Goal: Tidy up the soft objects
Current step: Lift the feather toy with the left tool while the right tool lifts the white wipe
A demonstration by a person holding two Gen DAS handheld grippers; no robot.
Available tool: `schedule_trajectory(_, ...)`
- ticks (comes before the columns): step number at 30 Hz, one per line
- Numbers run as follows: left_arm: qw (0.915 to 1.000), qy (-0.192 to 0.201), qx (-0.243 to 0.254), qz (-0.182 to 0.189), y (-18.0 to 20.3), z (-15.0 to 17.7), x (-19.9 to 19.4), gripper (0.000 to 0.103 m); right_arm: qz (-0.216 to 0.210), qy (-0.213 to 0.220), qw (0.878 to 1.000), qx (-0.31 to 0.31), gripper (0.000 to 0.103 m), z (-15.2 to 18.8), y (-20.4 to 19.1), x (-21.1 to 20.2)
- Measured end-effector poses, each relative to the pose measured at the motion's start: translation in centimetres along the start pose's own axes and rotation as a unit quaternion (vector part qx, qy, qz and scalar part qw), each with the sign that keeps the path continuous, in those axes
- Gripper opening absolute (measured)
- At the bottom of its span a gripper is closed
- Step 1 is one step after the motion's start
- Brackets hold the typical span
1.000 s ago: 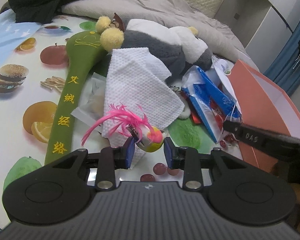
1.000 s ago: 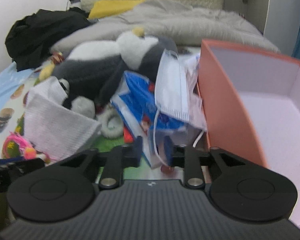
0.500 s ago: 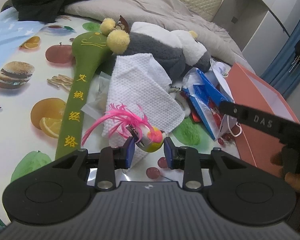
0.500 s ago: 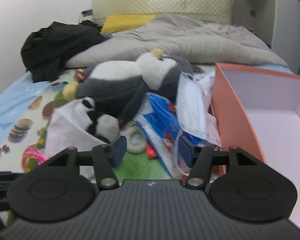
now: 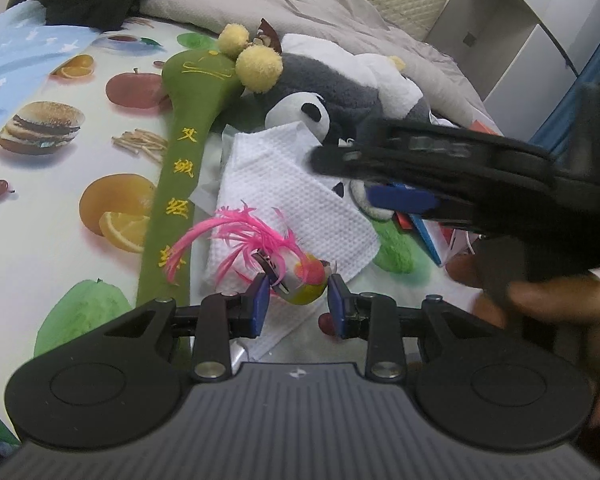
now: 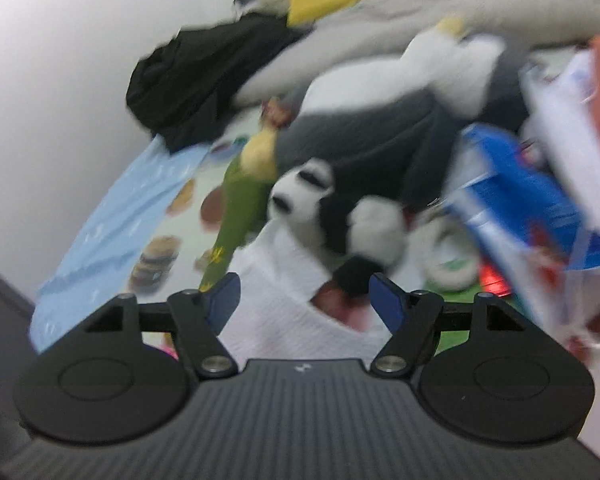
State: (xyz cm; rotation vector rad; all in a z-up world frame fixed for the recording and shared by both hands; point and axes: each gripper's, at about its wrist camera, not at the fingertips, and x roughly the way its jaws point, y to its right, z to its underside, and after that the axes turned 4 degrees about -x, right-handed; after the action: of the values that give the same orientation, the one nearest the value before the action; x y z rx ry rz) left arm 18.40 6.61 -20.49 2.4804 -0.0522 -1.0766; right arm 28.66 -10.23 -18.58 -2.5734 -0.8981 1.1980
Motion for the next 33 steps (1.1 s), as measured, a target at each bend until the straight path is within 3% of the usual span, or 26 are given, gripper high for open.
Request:
schedule_trajectory(3, 1.0000, 0.001, -0.001, 0.001, -0.3, 0.1, -0.2, 0.037, -0.020, -0.029, 0.999, -0.014, 0.072, 0.3, -0.8, 1.8)
schedule_trajectory(5, 1.0000, 0.001, -0.002, 0.001, -0.6, 0.2, -0.3, 0.037, -0.026, -0.052, 0.998, -0.006, 0.057, 0.6, -0.8, 2.7)
schedule_trajectory(7, 1.0000, 0.003, -0.003, 0.001, -0.8, 0.3, -0.5, 0.037, -0.040, -0.066, 0.997, 0.001, 0.025, 0.9, -0.9, 3.2)
schedule_trajectory(9, 1.0000, 0.007, -0.004, 0.000, -1.0, 0.3, -0.9, 0.037, -0.037, -0.064, 0.997, -0.008, 0.008, 1.2, -1.2, 2.9)
schedule_trajectory(13, 0.9998, 0.017, -0.010, 0.005, -1.2, 0.2, -1.9, 0.037, -0.003, -0.048, 0.998, -0.039, 0.006, 1.4, -2.0, 1.2)
schedule_trajectory(20, 0.9994, 0.026, -0.008, 0.021, -0.5, 0.6, -3.4, 0.034, 0.072, -0.035, 0.996, -0.032, 0.006, 2.3, -0.5, -2.3)
schedule_trajectory(26, 0.9999, 0.005, -0.001, 0.016, 0.1, 1.7, -2.9, 0.031, 0.133, -0.030, 0.990, -0.022, 0.006, 4.5, 1.3, -5.9)
schedule_trajectory(33, 0.9960, -0.034, -0.032, 0.076, 1.4, 2.6, -1.6, 0.032, 0.132, -0.023, 0.991, 0.029, 0.006, 7.3, 3.4, -8.2)
